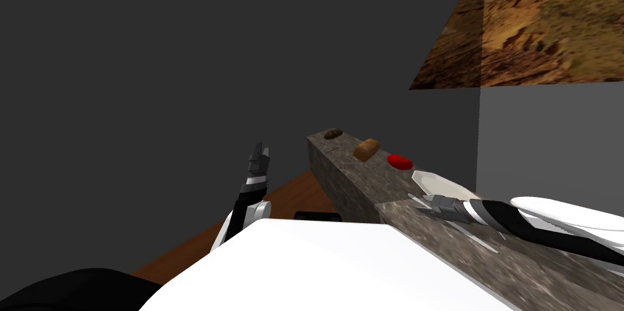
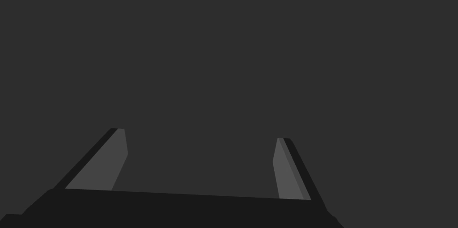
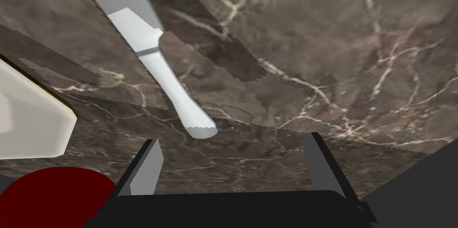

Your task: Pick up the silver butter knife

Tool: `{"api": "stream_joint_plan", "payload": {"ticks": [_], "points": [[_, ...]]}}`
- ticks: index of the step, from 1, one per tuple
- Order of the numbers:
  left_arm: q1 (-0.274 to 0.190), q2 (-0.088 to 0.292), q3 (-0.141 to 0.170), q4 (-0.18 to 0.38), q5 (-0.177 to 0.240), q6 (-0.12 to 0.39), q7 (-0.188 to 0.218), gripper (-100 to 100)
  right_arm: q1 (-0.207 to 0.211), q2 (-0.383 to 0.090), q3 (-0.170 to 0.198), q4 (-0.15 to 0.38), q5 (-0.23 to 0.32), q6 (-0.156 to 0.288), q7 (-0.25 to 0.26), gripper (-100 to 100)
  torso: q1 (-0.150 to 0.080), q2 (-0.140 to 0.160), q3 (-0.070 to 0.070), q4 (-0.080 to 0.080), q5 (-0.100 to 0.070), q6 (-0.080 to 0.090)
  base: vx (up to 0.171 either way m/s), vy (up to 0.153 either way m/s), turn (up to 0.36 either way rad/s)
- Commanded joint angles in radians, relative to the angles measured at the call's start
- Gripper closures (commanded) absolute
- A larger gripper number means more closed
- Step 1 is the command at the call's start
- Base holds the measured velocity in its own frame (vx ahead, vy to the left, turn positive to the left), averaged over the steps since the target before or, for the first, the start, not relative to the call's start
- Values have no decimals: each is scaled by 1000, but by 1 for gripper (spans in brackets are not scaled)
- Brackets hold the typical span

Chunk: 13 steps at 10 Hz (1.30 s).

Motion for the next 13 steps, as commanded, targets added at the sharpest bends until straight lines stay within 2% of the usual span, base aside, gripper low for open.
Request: {"api": "stream_joint_plan", "payload": {"ticks": [1, 2, 5, 7, 8, 9, 10, 11, 12, 13], "points": [[0, 0, 0, 0, 0, 0, 0, 0, 24, -30, 29, 37, 16, -15, -10, -100, 0, 0, 0, 0, 0, 0, 20, -15, 189], [0, 0, 0, 0, 0, 0, 0, 0, 24, -30, 29, 37, 16, -15, -10, -100, -1, 0, 0, 0, 0, 0, 17, -16, 44], [0, 0, 0, 0, 0, 0, 0, 0, 43, -65, 87, 90, 52, -38, -39, -100, 0, 0, 0, 0, 0, 0, 16, -13, 106], [0, 0, 0, 0, 0, 0, 0, 0, 47, -70, 99, 101, 59, -42, -44, -100, 0, 1, 0, 0, 0, 1, 6, -8, 33], [0, 0, 0, 0, 0, 0, 0, 0, 55, -73, 90, 84, 48, -32, -40, -100, 0, 1, 1, 0, 0, 1, 1, -3, 10], [0, 0, 0, 0, 0, 0, 0, 0, 55, -74, 91, 85, 49, -33, -41, 0, 1, 1, 1, 0, 0, 1, 0, 0, 0], [0, 0, 0, 0, 0, 0, 0, 0, 66, -85, 102, 51, 31, -5, -29, -100, 1, 1, 1, 0, 0, 1, 29, -15, -71], [0, 0, 0, 0, 0, 0, 0, 0, 77, -97, 113, 23, 14, 23, -16, -100, 0, 0, 0, 0, 0, 1, 62, -37, -101], [0, 0, 0, 0, 0, 0, 0, 0, 77, -97, 113, 18, 14, 23, -16, -100, -1, -2, -1, 0, 0, 1, 25, -11, -29], [0, 0, 0, 0, 0, 0, 0, 0, 89, -108, 123, -16, -4, 51, -3, -100, 0, 0, 0, 0, 0, 1, 12, 16, -45]]}}
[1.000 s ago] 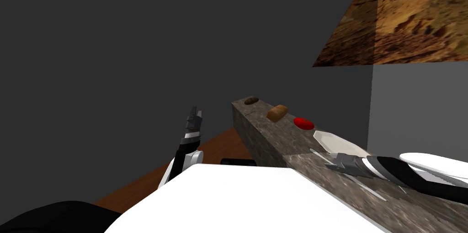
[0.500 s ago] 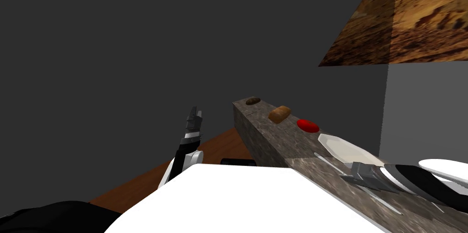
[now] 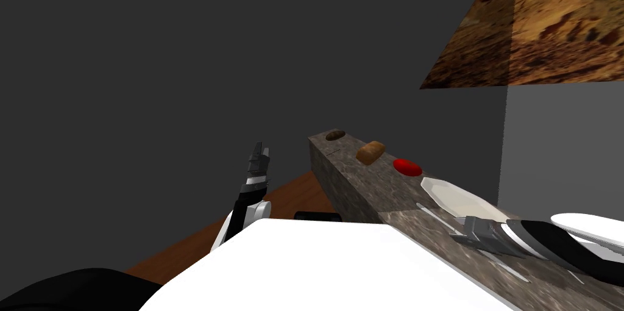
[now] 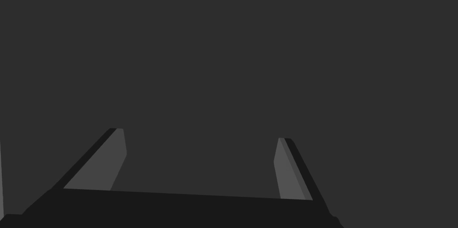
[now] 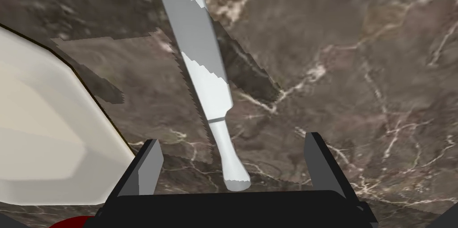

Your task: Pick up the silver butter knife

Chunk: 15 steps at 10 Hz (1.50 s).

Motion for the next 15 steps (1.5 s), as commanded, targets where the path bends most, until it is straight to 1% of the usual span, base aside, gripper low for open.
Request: {"api": "stream_joint_plan", "payload": {"ticks": [1, 2, 3, 12, 13, 14, 15], "points": [[0, 0, 0, 0, 0, 0, 0, 0, 18, -18, 17, -50, -27, 47, 19, -100, 0, 0, 0, 0, 0, 0, 23, 26, -79], [0, 0, 0, 0, 0, 0, 0, 0, 18, -18, 17, -55, -27, 47, 19, -100, 1, 0, 0, 0, 0, 0, 16, 18, -54], [0, 0, 0, 0, 0, 0, 0, 0, 29, -29, 27, -88, -44, 74, 32, -100, 1, 0, 0, 0, 0, 0, 12, 13, -39], [0, 0, 0, 0, 0, 0, 0, 0, 29, -29, 27, -88, -44, 74, 32, -100, 0, 1, 1, 0, 0, 0, 1, 1, -3], [0, 0, 0, 0, 0, 0, 0, 0, 26, 18, 24, -38, -55, 24, 82, -100, -1, 1, 1, 0, 0, 0, 50, 54, -168], [0, 0, 0, 0, 0, 0, 0, 0, 26, 18, 24, 2, -55, 8, 105, -100, 2, -1, 0, 0, 0, 1, 59, 65, -200], [0, 0, 0, 0, 0, 0, 0, 0, 26, 18, 24, 24, -55, 8, 128, -100, 3, -1, -1, -1, 0, 2, 17, 18, -57]]}}
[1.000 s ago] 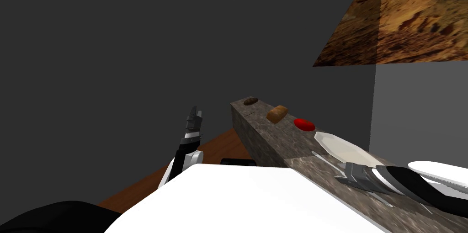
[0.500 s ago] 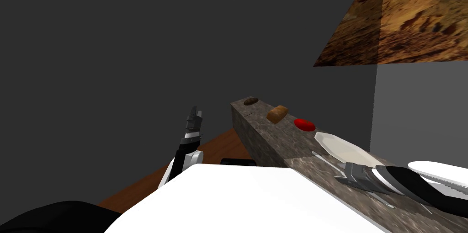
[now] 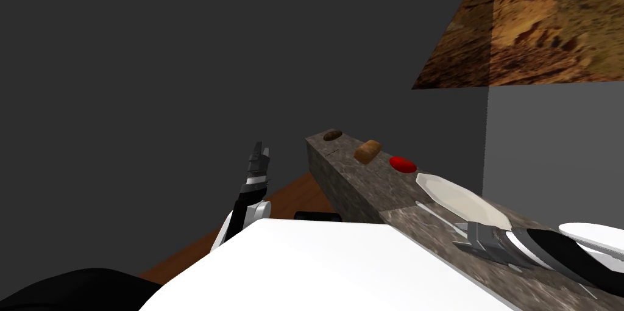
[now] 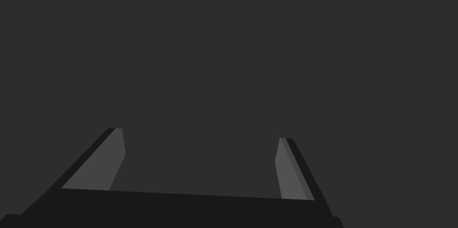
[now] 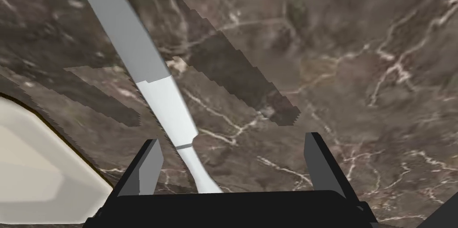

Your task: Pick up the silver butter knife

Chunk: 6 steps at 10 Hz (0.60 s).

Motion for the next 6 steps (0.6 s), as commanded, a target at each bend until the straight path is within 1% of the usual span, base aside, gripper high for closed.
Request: {"api": "stream_joint_plan", "payload": {"ticks": [1, 2, 3, 4, 6], "points": [[0, 0, 0, 0, 0, 0, 0, 0, 2, 49, -5, 50, -15, -50, 50, -100, 0, 0, 0, 0, 0, 0, 38, 42, -128], [0, 0, 0, 0, 0, 0, 0, 0, 2, 49, -5, 96, -15, -70, 78, -100, 1, 0, 0, 0, -1, 1, 33, 37, -113], [0, 0, 0, 0, 0, 0, 0, 0, 2, 49, -5, 125, -15, -70, 109, -100, 0, 1, 0, -1, -2, 2, 30, 33, -100], [0, 0, 0, 0, 0, 0, 0, 0, 2, 49, -5, 130, -15, -70, 118, -100, -1, 1, 0, 0, -2, 2, 13, 14, -43], [0, 0, 0, 0, 0, 0, 0, 0, 2, 49, -5, 130, -15, -70, 118, -100, -4, 3, 1, 0, -2, 1, -17, -19, 57]]}}
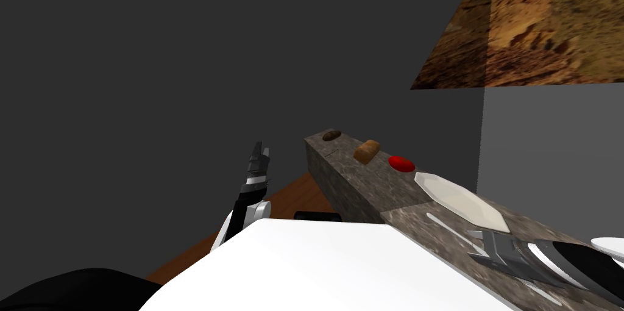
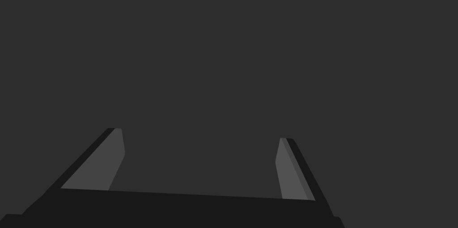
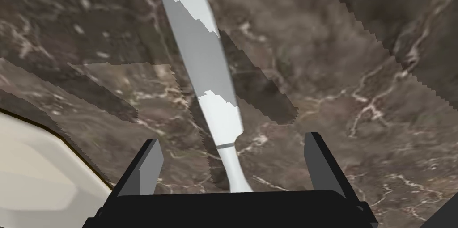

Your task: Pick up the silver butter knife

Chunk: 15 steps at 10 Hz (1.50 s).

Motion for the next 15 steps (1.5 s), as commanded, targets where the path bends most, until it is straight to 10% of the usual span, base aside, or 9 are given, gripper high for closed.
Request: {"api": "stream_joint_plan", "payload": {"ticks": [1, 7, 8, 12, 13, 14, 15], "points": [[0, 0, 0, 0, 0, 0, 0, 0, 0, 0, 0, 0, 0, 1, 0, -100, 0, 0, 0, 0, 0, 0, 0, 0, 0], [0, 0, 0, 0, 0, 0, 0, 0, -11, 39, 7, 24, 17, 17, 5, -100, -2, -2, -2, -1, -5, -1, 6, 3, 20], [0, 0, 0, 0, 0, 0, 0, 0, -12, 41, 7, 26, 18, 18, 6, 100, -4, -3, -2, -1, -6, -1, -2, 6, -8], [0, 0, 0, 0, 0, 0, 0, 0, -12, 40, 7, 26, 18, 18, 7, 100, -6, -3, -2, -1, -6, 0, 0, -1, 3], [0, 0, 0, 0, 0, 0, 0, 0, -12, 40, 7, 26, 18, 18, 7, 0, -6, -3, -2, -1, -6, 0, 0, 0, 0], [0, 0, 0, 0, 0, 0, 0, 0, 0, 11, 1, 4, 3, 8, 3, 100, -6, -3, -2, -1, -6, 0, -3, -2, -70], [0, 0, 0, 0, 0, 0, 0, 0, -6, 26, 3, 19, 9, 11, 8, 100, -5, -3, -2, -1, -6, 1, -1, 3, -14]]}}
